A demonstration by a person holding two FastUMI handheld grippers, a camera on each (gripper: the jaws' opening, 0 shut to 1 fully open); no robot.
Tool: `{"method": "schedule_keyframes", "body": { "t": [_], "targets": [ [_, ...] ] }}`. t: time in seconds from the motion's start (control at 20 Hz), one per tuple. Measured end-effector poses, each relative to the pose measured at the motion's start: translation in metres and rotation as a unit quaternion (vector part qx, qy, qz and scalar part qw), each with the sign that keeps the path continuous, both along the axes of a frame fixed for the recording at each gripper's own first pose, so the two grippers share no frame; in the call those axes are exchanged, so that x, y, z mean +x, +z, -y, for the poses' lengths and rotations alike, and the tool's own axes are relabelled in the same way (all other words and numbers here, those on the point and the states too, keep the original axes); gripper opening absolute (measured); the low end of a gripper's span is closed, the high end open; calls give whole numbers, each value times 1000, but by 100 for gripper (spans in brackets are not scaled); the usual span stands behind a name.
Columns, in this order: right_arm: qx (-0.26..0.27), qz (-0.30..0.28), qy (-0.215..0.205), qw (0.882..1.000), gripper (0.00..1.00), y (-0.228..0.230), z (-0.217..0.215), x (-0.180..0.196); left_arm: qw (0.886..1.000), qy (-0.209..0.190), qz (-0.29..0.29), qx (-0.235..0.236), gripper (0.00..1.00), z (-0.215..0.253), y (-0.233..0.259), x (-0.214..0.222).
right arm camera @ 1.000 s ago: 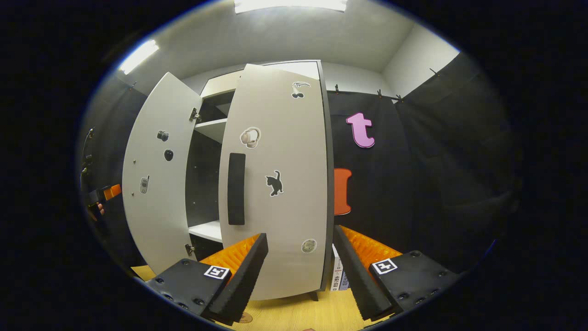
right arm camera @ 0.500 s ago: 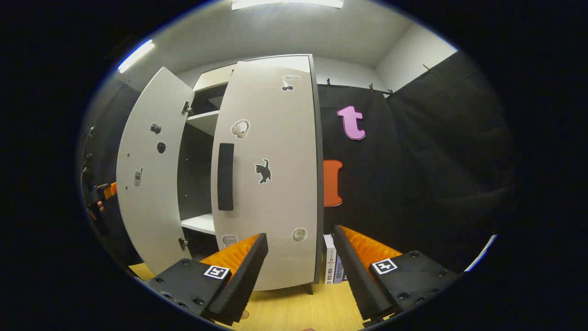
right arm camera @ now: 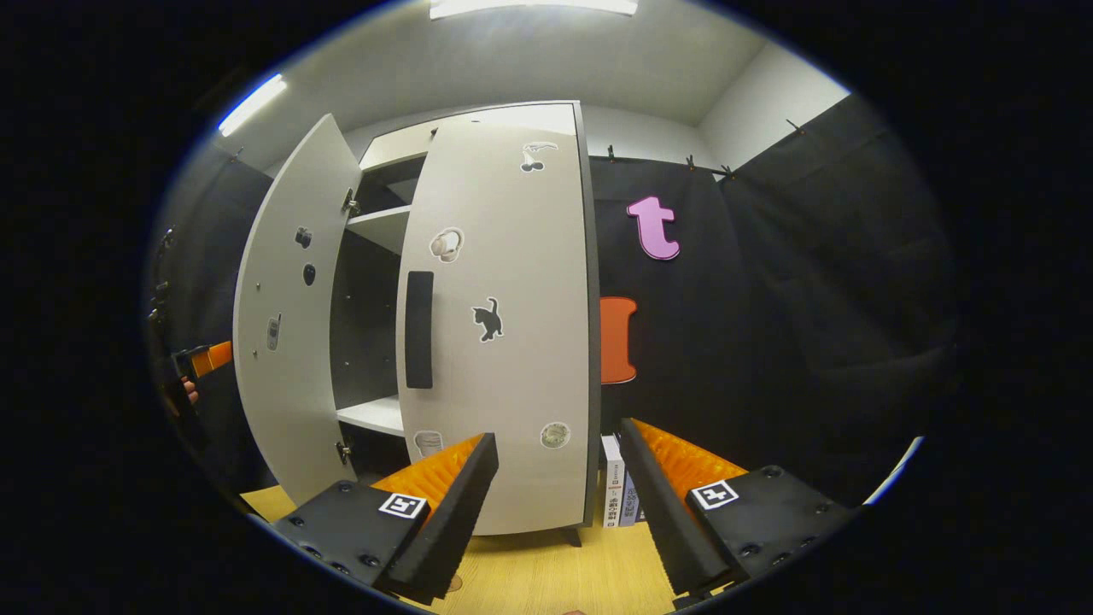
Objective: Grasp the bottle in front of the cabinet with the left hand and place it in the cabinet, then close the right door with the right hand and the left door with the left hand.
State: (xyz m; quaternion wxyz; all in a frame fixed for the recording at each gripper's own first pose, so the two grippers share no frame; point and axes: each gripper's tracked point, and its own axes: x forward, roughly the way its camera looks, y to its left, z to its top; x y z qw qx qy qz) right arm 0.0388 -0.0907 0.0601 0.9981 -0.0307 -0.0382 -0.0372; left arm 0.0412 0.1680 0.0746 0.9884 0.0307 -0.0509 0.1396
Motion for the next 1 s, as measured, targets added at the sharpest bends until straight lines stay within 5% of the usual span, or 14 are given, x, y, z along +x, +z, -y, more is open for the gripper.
{"method": "schedule_keyframes", "body": {
  "t": [0.65,1.0],
  "targets": [
    [11,0,-53,999,97,-1,42,-33,994,-108,-7,-14,94,91,-8,47],
    [18,-1,-60,998,97,-3,46,-36,991,-131,2,-21,94,120,-7,40]
  ]
}}
